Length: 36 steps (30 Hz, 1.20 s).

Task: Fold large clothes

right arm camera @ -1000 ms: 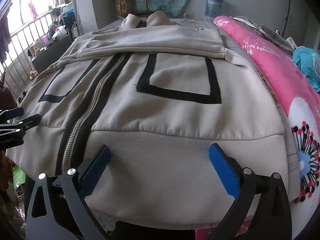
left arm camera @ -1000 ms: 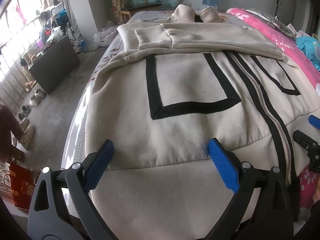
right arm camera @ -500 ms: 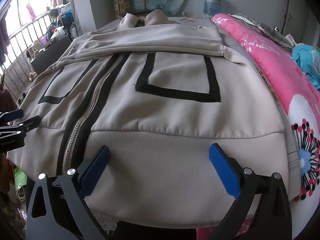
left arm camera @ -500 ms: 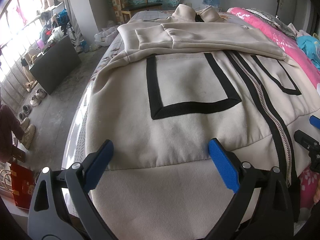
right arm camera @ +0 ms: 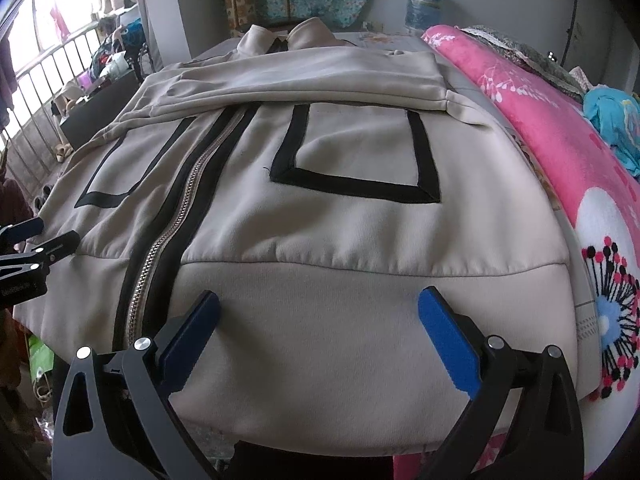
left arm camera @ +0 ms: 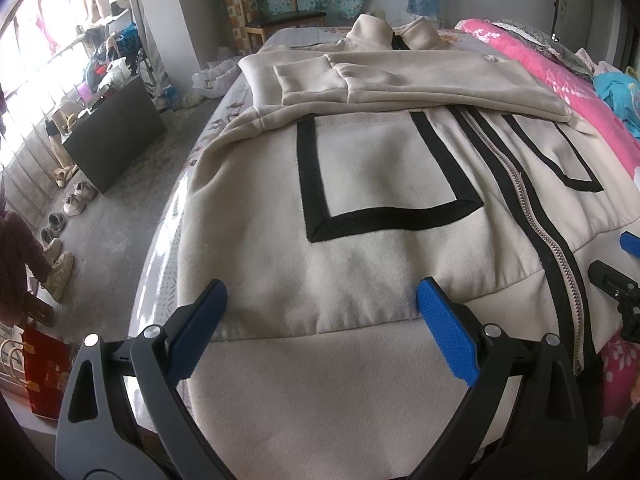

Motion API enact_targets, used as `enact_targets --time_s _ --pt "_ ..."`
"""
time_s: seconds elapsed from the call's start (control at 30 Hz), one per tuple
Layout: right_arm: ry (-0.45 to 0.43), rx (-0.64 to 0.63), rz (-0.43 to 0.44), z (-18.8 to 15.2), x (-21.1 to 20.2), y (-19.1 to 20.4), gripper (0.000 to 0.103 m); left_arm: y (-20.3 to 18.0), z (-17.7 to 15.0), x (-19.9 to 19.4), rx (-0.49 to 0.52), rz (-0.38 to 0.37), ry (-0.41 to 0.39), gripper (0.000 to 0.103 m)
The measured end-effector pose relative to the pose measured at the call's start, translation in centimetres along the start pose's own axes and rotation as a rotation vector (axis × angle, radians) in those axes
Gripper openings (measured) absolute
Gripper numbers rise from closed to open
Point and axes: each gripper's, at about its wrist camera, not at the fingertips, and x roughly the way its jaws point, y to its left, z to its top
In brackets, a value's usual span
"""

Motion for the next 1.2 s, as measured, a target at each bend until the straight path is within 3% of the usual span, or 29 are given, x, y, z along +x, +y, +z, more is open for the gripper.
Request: enact_targets --time_s 0.6,0.93,1.2 --pt "-0.002 -0.001 -0.003 0.0 0.0 0.1 0.097 2.7 -3.3 -4.5 0.000 0.007 -0.030 0.092" --pt "-0.023 -0.006 -0.002 -0.3 -0.1 0.1 0.097 3.4 -8.6 -6.8 -0.020 -0.105 -0.014 0.091" --pt "-0.022 -0.008 -0.003 -0.3 -0.1 0.1 0.097 4.3 -10.3 -7.4 -0.073 -0.141 -0.010 0.072"
